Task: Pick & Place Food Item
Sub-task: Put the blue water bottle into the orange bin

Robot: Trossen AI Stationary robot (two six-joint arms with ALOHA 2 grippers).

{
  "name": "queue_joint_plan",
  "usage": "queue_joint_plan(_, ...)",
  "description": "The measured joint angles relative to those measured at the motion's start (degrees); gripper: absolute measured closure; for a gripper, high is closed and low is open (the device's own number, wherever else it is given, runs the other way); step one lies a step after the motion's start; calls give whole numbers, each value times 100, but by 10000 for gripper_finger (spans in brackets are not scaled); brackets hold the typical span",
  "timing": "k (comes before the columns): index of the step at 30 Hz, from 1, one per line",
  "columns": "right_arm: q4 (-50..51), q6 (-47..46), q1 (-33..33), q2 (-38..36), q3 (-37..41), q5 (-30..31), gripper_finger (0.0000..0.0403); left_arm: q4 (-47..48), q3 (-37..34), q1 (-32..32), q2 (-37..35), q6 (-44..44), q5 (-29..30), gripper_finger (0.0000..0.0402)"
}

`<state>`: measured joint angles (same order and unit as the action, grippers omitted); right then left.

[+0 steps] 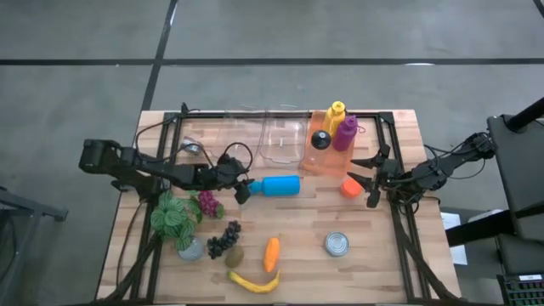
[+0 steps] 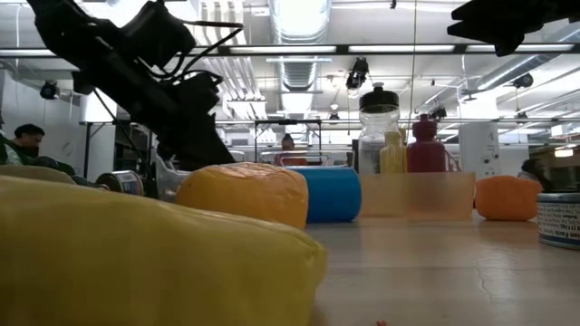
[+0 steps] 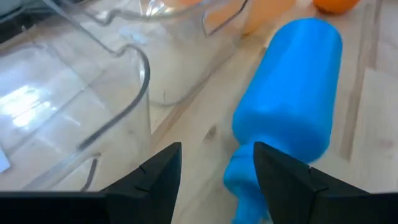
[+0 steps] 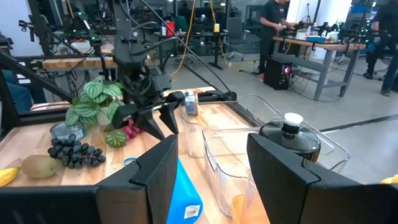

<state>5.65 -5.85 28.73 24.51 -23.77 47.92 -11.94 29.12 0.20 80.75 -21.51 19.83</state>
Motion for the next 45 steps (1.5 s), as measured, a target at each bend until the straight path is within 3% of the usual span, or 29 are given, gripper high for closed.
queue_joint_plan(7,0,-8,0,0,0,0,213,62,-203,-452,-380,150,411,197)
queue_joint_plan(13,-2,0,0,0,0,0,213,9,-379,-648,-366,-83,424,197)
queue_joint_plan(23,-2,-1,0,7,0,-2,213,-567,-566,-650,107,-25,468,197)
queue_joint_plan(30,-2,-8,0,7,0,-2,213,-1108,-588,-622,567,595,617,197)
queue_joint_plan(45,-2,-8,0,7,0,-2,213,-1262,-590,-386,610,805,431,197)
